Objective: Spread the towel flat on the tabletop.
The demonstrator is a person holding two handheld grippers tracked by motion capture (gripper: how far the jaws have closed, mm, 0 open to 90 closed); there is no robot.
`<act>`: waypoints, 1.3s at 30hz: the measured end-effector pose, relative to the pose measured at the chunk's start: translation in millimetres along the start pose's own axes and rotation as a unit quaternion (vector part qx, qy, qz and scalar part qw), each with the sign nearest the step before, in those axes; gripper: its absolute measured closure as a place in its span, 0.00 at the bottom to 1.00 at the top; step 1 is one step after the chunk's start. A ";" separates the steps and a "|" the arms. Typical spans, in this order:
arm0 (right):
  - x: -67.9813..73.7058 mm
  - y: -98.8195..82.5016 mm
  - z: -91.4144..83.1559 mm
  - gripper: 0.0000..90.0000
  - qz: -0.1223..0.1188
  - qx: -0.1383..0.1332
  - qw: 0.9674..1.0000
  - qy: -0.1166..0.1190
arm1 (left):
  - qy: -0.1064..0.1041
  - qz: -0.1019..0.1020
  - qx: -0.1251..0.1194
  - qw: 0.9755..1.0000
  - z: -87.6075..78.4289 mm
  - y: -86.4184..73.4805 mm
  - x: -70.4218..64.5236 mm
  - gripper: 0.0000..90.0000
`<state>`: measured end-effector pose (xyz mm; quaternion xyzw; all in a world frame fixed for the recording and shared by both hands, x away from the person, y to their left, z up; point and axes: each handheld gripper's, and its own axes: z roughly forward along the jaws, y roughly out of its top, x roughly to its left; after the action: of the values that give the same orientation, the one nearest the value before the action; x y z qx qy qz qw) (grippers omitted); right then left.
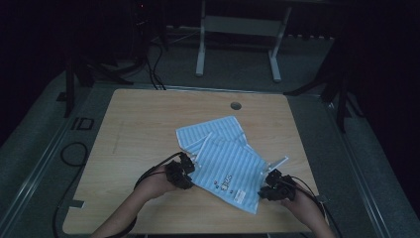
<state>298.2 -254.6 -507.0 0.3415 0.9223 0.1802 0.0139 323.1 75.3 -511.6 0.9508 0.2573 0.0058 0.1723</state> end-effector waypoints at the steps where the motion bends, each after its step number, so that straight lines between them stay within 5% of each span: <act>1: -1.4 -4.3 -2.7 0.76 0.003 -0.002 1.000 -0.002 | 0.000 -0.001 0.002 1.000 -1.6 -0.3 -0.2 0.79; 4: -13.0 -8.7 -20.5 0.69 0.022 -0.022 0.999 -0.022 | -0.014 -0.010 0.005 1.000 -8.4 0.5 3.1 0.68; 8: -34.5 -1.9 -39.0 0.67 0.047 -0.051 0.997 -0.045 | 0.013 -0.011 0.000 1.000 -18.6 5.7 5.8 0.56; 16: -67.2 24.0 -18.9 0.62 0.076 -0.039 0.995 -0.060 | 0.065 -0.038 0.002 0.997 -13.5 34.5 38.1 0.53; 27: -72.7 49.1 12.1 0.60 0.065 -0.003 0.996 -0.065 | 0.074 -0.075 0.000 0.994 13.5 86.3 81.8 0.51; 34: -69.9 53.2 22.9 0.71 0.052 0.019 0.996 -0.076 | 0.083 -0.075 0.006 0.994 31.7 107.6 88.8 0.52; 36: -68.9 53.9 25.1 0.75 0.043 0.025 0.996 -0.077 | 0.083 -0.069 0.002 0.994 34.8 110.7 86.2 0.57; 39: -68.6 55.1 23.6 0.90 0.042 0.025 0.996 -0.074 | 0.086 -0.052 -0.003 0.995 32.9 112.6 79.8 0.78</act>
<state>388.7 -251.9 -516.9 0.3925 0.9079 0.1316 0.0661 450.4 12.8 -511.6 0.9316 0.3205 0.0795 0.1520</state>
